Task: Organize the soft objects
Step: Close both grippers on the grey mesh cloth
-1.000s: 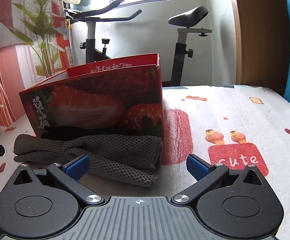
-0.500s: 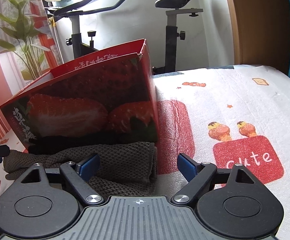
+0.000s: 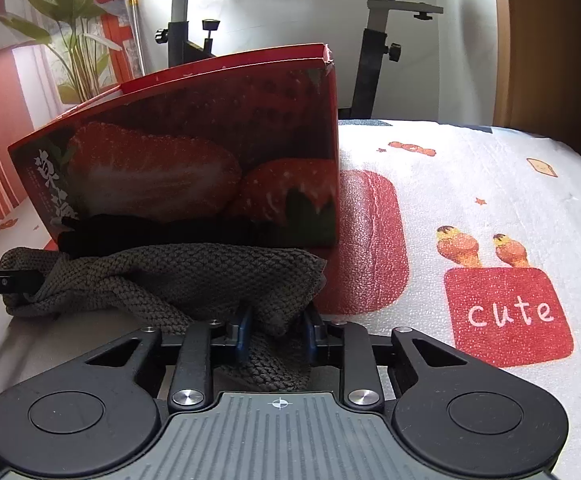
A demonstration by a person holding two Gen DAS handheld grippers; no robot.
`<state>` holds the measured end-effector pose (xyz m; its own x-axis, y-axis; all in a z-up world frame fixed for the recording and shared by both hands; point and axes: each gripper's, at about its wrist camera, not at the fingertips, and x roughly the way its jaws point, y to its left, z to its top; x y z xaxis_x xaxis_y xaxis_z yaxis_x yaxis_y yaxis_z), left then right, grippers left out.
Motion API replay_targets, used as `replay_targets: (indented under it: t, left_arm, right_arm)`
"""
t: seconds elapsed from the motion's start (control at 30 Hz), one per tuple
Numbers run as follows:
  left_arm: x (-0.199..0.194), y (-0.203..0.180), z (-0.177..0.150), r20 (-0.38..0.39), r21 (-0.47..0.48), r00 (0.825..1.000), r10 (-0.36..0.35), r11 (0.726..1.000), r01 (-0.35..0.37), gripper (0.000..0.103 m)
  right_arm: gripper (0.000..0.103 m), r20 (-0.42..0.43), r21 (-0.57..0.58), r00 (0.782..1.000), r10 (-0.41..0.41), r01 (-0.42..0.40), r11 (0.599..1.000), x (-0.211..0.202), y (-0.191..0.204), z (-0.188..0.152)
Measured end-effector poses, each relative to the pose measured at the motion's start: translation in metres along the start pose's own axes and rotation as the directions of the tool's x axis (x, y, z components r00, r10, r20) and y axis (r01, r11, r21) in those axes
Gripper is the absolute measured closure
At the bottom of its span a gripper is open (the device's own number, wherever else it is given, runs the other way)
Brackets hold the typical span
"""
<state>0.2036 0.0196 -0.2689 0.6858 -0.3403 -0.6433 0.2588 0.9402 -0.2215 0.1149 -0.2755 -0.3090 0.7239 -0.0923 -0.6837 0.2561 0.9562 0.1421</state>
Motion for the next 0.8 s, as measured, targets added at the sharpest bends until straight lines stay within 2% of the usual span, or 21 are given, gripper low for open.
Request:
replay_targets:
  t: [0.13, 0.4, 0.8]
  left_arm:
    - [-0.013, 0.002, -0.009, -0.001, -0.001, 1.0, -0.003, 1.0, 0.003, 0.082]
    - [-0.03, 0.011, -0.027, -0.001, -0.036, 1.0, 0.014, 0.999, -0.014, 0.082]
    - [-0.025, 0.01, -0.034, 0.007, -0.032, 1.0, 0.014, 0.999, -0.014, 0.081]
  right_arm:
    - [0.089, -0.002, -0.004, 1.0, 0.016, -0.016, 1.0, -0.01, 0.004, -0.006]
    - [0.089, -0.012, -0.039, 0.998, 0.061, -0.061, 0.997, -0.035, 0.013, -0.028]
    - [0.089, 0.005, -0.028, 0.998, 0.065, -0.064, 0.998, -0.032, 0.013, -0.032]
